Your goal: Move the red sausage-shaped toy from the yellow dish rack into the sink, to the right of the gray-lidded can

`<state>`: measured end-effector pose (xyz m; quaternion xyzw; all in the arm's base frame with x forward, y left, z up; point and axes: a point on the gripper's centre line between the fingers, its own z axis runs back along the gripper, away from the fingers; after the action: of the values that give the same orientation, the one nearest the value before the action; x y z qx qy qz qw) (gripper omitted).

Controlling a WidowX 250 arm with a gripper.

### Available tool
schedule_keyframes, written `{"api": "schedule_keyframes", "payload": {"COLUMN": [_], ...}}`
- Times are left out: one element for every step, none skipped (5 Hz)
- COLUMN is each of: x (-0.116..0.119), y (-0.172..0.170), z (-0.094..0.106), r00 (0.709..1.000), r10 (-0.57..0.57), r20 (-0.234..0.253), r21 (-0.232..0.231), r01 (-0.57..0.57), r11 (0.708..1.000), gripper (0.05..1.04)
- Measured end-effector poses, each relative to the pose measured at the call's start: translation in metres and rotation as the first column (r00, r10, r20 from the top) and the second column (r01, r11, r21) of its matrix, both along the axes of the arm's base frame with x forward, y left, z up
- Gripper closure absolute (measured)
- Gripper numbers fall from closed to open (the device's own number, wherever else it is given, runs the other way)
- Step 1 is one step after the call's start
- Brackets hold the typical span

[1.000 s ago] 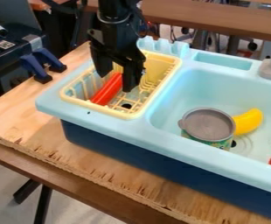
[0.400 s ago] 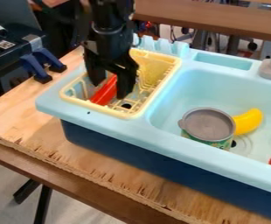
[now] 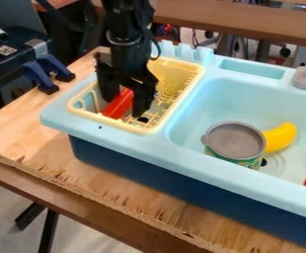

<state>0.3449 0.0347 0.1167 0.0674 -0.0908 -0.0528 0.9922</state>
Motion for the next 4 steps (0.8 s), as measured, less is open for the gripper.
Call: {"api": "schedule_keyframes", "payload": {"x": [-0.001, -0.002, -0.003, -0.003], "y": [0.001, 0.006, 0.013, 0.015], "z": [-0.007, -0.008, -0.012, -0.006], "r00": [1.000, 0.998, 0.994, 0.993], "r10": [0.007, 0.064, 0.102, 0.105], "r20": [-0.029, -0.029, -0.043, -0.059], "r21": [0.015, 0.040, 0.060, 0.065], "r01": [-0.006, -0.063, -0.099, -0.101], "r11": [1.000, 0.997, 0.993, 0.993], "gripper": [0.073, 0.111, 0.415, 0.544]}}
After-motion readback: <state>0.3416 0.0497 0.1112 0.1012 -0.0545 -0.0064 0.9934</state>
